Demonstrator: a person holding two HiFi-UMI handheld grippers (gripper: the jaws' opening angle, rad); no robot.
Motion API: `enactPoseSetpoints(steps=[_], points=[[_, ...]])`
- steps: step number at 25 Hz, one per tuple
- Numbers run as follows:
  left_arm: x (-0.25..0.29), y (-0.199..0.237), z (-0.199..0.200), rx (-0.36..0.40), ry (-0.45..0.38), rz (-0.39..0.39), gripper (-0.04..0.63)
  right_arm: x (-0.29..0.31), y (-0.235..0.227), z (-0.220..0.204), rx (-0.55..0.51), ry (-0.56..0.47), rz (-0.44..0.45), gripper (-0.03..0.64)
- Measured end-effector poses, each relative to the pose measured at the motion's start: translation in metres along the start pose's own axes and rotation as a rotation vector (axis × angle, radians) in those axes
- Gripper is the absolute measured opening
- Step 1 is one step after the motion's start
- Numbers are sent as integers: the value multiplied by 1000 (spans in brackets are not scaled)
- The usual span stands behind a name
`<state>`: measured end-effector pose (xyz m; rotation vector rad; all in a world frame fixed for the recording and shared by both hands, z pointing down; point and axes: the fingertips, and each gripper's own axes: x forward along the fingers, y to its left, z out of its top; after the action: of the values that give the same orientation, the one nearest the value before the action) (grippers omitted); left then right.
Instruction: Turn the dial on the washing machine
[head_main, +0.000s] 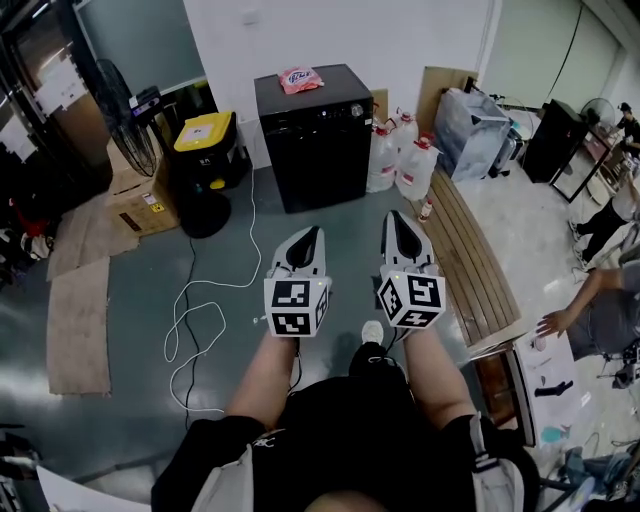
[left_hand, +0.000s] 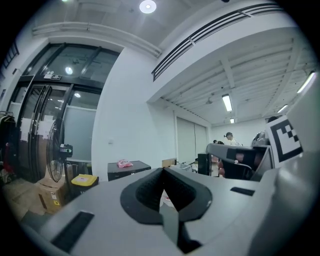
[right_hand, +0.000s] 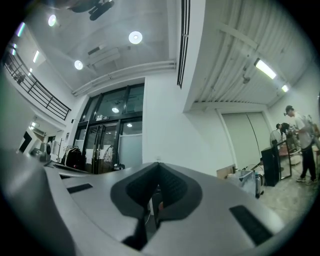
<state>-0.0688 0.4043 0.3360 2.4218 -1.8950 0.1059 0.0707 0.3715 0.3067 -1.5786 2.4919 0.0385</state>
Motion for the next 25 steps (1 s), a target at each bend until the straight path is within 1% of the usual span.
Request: enactPoseSetpoints(steps=[6, 12, 17, 22, 25], points=[[70, 5, 5, 22, 5, 6, 9, 64, -42, -9, -2, -10, 6, 1], [164, 7, 16, 12, 18, 29, 9, 143, -107, -22, 39, 29, 18, 0], [240, 1, 19, 10, 28, 48, 9, 197, -154, -35, 27, 44, 47, 0], [300, -5, 19, -7, 33, 71, 9, 241, -195, -45, 19, 54, 75, 0], [325, -6, 19, -12, 35, 86, 9, 266, -214, -49, 15, 63, 86, 0]])
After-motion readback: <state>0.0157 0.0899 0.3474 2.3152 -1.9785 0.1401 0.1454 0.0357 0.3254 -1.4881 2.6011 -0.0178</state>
